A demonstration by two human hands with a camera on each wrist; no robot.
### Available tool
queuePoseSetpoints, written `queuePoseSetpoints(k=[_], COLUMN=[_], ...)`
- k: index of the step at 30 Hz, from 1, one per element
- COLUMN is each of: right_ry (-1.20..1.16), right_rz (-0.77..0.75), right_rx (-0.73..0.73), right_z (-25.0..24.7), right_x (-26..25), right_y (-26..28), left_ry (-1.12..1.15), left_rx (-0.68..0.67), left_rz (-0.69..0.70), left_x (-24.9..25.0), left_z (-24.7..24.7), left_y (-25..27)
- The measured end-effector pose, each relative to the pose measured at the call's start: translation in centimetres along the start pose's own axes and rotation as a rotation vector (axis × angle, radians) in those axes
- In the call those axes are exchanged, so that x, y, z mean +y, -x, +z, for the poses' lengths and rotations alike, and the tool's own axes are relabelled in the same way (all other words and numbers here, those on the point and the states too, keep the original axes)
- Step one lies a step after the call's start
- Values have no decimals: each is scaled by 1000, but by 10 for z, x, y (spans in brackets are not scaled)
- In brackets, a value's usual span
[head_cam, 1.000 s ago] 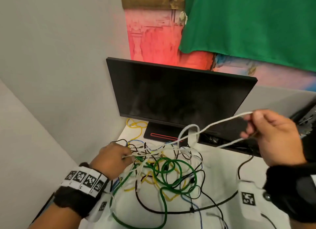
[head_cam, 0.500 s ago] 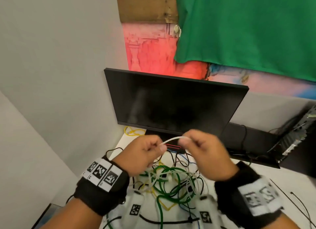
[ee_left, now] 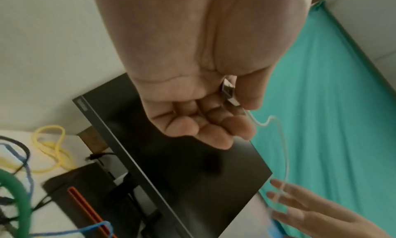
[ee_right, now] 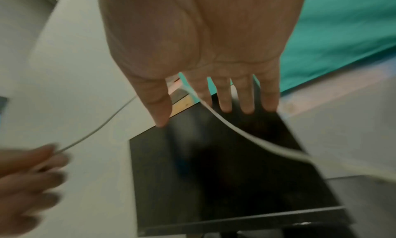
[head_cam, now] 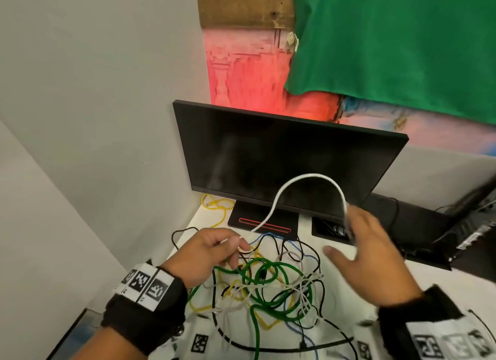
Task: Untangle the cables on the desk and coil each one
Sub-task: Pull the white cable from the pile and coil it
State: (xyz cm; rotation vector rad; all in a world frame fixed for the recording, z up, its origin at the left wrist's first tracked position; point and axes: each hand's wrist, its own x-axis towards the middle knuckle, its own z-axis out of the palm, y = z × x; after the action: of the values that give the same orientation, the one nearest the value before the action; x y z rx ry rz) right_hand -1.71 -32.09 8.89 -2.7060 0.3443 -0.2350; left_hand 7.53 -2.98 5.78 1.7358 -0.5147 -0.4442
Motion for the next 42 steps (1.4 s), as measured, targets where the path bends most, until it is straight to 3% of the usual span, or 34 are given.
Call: queuePoseSetpoints(k=[3, 6, 8, 11, 15, 17, 20, 25, 28, 33, 37, 40, 42], right_ry=[-73, -418, -558, -717, -1019, -973, -680, -347, -481, -1000, -978, -929, -761], right_rz=[-119, -111, -152, -153, 41, 65, -2, -92, -31, 22, 34, 67, 168], right_rx=[62, 268, 240, 61, 85, 131, 140, 97, 17, 42, -96, 41, 175], right_z=[16, 11, 5, -1, -5, -3, 11, 42, 58, 54, 43, 40, 46], right_x=[-32, -27, -17, -8, 17, 30, 36, 23, 24, 54, 75, 81, 75], right_y=[1, -12, -19, -28, -43, -49, -53, -47, -37, -26, -20, -20, -22], left_ry=[122, 123, 47, -51, -370, -451, -307, 96, 230, 302, 361, 378, 384], left_rx=[-47, -124, -188, -194, -206, -244, -259, -67, 20, 141, 172, 176, 176], left_rz=[-12, -63, -119, -223, -322, -318, -308, -324, -297, -250, -263, -270, -249], left_x=[7, 6, 1, -15, -34, -35, -28, -17, -17, -31, -33, -28, -24], left_z=[6, 2, 0, -3, -6, -5, 3, 18, 19, 7, -3, -5, 1], left_y=[-2, 0, 2, 1, 1, 2, -2, -15, -21, -18, -11, -12, -13])
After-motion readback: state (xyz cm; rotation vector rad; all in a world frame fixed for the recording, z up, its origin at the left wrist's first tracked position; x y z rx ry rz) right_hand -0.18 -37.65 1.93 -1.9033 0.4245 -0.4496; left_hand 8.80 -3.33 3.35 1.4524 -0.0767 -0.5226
